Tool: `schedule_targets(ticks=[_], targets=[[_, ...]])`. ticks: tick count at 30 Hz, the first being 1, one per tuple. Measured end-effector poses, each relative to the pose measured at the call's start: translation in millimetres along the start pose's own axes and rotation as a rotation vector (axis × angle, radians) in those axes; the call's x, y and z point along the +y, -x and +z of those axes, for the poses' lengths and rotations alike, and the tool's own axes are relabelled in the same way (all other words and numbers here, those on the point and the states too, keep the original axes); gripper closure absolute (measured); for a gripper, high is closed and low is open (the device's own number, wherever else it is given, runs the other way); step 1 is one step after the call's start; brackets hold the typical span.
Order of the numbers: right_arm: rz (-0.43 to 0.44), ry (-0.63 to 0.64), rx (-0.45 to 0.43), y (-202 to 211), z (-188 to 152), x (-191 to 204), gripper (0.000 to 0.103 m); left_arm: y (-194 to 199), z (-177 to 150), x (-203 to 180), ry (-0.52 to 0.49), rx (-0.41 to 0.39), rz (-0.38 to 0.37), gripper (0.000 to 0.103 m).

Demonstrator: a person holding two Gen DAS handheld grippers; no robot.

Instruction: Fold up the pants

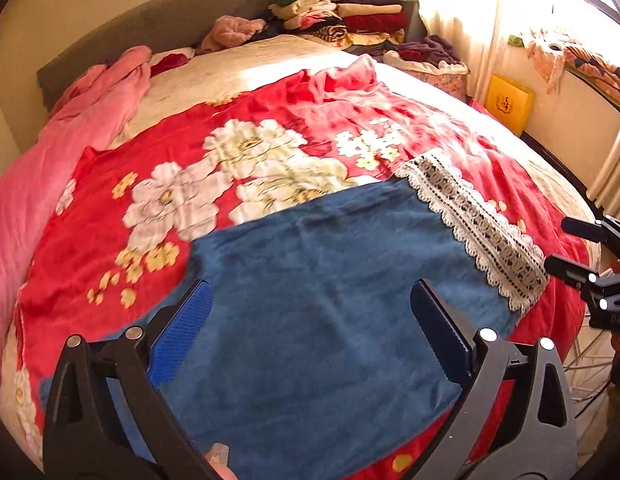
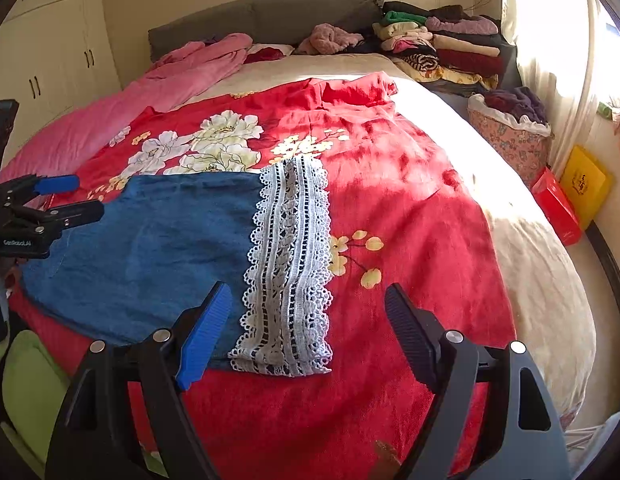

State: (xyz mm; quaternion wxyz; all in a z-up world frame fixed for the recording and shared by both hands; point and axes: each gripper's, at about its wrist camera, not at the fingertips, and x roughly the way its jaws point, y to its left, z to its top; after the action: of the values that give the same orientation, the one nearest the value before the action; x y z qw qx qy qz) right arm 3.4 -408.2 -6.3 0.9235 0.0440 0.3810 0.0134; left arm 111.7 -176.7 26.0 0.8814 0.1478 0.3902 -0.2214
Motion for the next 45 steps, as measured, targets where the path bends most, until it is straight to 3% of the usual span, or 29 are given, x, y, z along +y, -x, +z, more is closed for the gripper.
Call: schedule_targets(ticks=[6,16,21,23,27,29,30,31,34,35,38,45], targets=[[0.02,-0.036,0.012,-9.6,0.3,-6.3,0.025,-35.8,27.8,-25.9,-0.072,0.008,-0.037,0.01],[0.064,-0.11,0.068,-31.9,-3.9,-11.0,0.025,-107.7,66.3,-39.3,-0.097,0.05,-0.092,0.01],[0.102,-0.123,0.104,-46.0,-6.7,-7.2,0.025,-138.1,74.6,-59.4,-0.122,0.092,-0.177,0.018],[0.125,-0.123,0.115,-50.6,-8.2,-3.3,0.039,-151.1,69.9,-67.7,-0.131,0.126,-0.211,0.021],[0.131,-0.102,0.117,-54.6,-8.8,4.1,0.056,-157.0,59.5,-67.6,-0.082,0.138,-0.251,0.028],[0.141,-0.104,0.114,-55.3,-7.4,3.8,0.072,-152.1,58.5,-69.2,-0.088,0.139,-0.268,0.048],[0.154,-0.106,0.112,-55.0,-6.4,4.0,0.074,-149.3,58.4,-71.9,-0.093,0.14,-0.282,0.055],[0.16,-0.102,0.108,-53.8,-5.5,5.4,0.076,-146.1,57.7,-77.4,-0.109,0.142,-0.287,0.07],[0.178,-0.081,0.092,-49.1,-2.5,11.8,0.079,-140.9,56.6,-90.4,-0.161,0.142,-0.237,0.082],[0.185,-0.077,0.087,-47.2,-0.8,14.3,0.079,-140.3,56.8,-89.2,-0.156,0.14,-0.229,0.091],[0.2,-0.053,0.063,-38.9,6.1,24.2,0.079,-133.3,57.0,-74.5,-0.104,0.122,-0.258,0.097],[0.238,0.051,0.008,-16.7,26.0,64.3,0.079,-98.2,54.6,-30.0,0.013,0.058,-0.333,0.098]])
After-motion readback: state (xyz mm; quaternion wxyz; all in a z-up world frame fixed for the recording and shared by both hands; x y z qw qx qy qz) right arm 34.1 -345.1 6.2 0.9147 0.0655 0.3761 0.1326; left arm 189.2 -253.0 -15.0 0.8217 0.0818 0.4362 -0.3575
